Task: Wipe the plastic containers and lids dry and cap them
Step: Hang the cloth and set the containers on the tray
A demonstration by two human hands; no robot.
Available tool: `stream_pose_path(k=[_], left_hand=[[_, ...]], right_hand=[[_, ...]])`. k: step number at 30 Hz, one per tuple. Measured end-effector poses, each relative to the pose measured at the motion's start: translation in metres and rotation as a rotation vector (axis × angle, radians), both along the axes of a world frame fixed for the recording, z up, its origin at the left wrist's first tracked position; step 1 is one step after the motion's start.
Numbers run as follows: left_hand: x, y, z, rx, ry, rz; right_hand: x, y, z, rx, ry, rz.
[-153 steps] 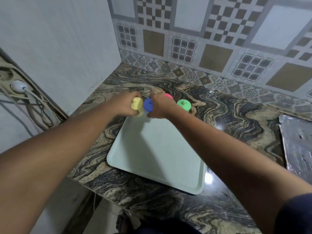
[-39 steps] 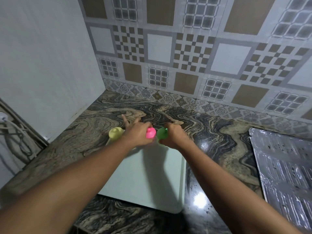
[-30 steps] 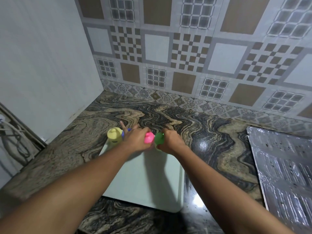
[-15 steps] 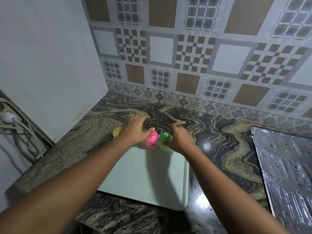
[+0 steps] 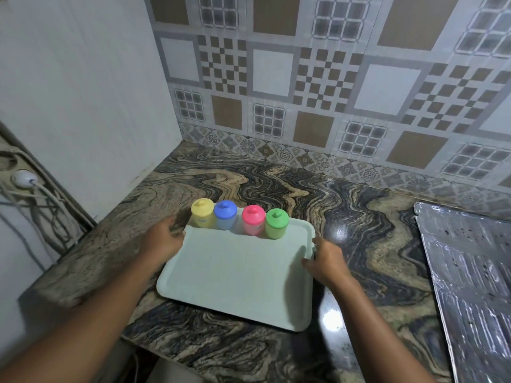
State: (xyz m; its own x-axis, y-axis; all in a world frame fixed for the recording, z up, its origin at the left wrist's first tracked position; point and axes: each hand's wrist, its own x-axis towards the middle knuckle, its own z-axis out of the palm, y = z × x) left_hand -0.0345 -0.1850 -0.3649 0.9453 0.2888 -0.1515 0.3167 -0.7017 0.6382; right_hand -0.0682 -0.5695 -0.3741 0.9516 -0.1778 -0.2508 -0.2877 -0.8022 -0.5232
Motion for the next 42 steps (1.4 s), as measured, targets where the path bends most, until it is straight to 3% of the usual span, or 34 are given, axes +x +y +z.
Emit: stream_pose_path(k=[12,16,27,42], left_hand=[[-0.013,0.009,-0.04,0.047,0.088,-0.077],[-0.019,0.006,-0.045,0.055,0.011,-0.052],[-0.003,0.013,-0.045,-0.058,0.023,0.0],[0.144,-0.014,0.004,-0.146,-0.044,-0.079]], right_hand=[[-0.031,0.022,-0.013,-0.01,-0.052,-0.049],[-0.039,0.03,-0.019,0.058,-0.138,-0.068],[-0.045,0.031,-0.022,0.224,-0.187,-0.216],[0.061,0.007,0.019,0.152,-0.259,-0.239]])
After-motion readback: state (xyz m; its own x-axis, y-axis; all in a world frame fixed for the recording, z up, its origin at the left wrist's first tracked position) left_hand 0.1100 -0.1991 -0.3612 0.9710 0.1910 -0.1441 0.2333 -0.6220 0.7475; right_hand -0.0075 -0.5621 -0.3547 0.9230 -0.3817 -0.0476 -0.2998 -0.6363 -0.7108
